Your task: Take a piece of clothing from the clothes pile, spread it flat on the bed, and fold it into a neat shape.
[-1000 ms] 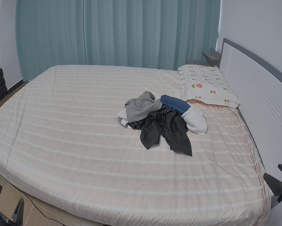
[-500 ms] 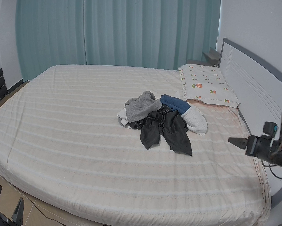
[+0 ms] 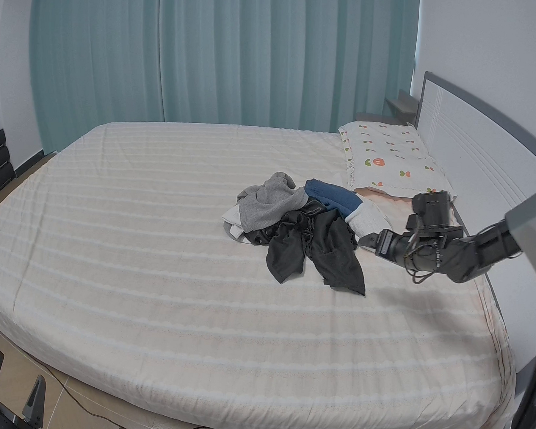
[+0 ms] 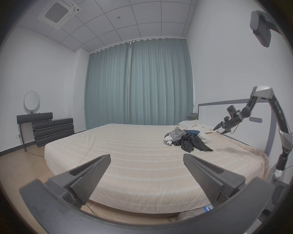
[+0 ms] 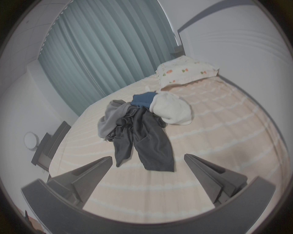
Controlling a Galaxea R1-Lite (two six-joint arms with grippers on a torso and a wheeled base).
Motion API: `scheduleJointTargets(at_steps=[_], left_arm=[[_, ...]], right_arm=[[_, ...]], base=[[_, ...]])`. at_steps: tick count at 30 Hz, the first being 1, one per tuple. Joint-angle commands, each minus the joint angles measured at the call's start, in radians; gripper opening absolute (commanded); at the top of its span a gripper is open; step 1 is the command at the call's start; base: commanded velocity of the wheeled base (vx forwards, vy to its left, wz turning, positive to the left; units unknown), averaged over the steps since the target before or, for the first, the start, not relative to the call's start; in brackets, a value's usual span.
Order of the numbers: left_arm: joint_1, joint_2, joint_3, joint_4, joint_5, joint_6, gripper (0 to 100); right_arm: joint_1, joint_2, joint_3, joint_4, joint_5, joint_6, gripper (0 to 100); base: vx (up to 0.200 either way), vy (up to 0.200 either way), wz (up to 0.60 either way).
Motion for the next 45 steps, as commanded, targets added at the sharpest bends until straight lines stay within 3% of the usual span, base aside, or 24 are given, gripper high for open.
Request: scheduleJointTargets(at_steps=[1,6,11,26,27,35,41,43,45], left_arm=[[0.000,-0.018,0.018,0.000,0.001,-0.001,100],[0.000,-0.018,0.018,0.000,0.001,-0.003,100],[0.000,-0.018,0.018,0.000,0.001,-0.001,100],[0.000,-0.018,0.018,0.000,0.001,-0.003,100],[0.000,-0.018,0.018,0.000,0.001,-0.003,100],[0.000,-0.018,0.018,0.000,0.001,-0.004,100],[0.002,-0.018,0.018,0.001,0.001,-0.013,100],[0.002,-0.018,0.018,0.000,0.002,-0.019,100],[0.002,-0.018,0.018,0.000,0.002,-0.021,100]], right_arm=[[0.032,0.475,-0.370,0.052,-0.040,0.113,100],[0.020,0.513,-0.406,0.056,-0.046,0.118,100],[0.020,0.553,-0.452,0.053,-0.122,0.119,100],[0.037,0.581,-0.539,0.050,-0.128,0.121,100],[0.037,0.581,-0.541,0.046,-0.128,0.121,0],[0.042,0.556,-0.525,0.043,-0.126,0.125,0],[0.057,0.440,-0.419,0.043,-0.097,0.247,0],[0.060,0.372,-0.350,0.041,-0.053,0.276,0],[0.066,0.240,-0.214,0.029,0.055,0.323,0]], base=[[0.000,0.000,0.00],[0.000,0.000,0.00],[0.000,0.000,0.00],[0.000,0.000,0.00],[0.000,0.000,0.00],[0.000,0.000,0.00],[0.000,0.000,0.00],[0.000,0.000,0.00],[0.000,0.000,0.00]])
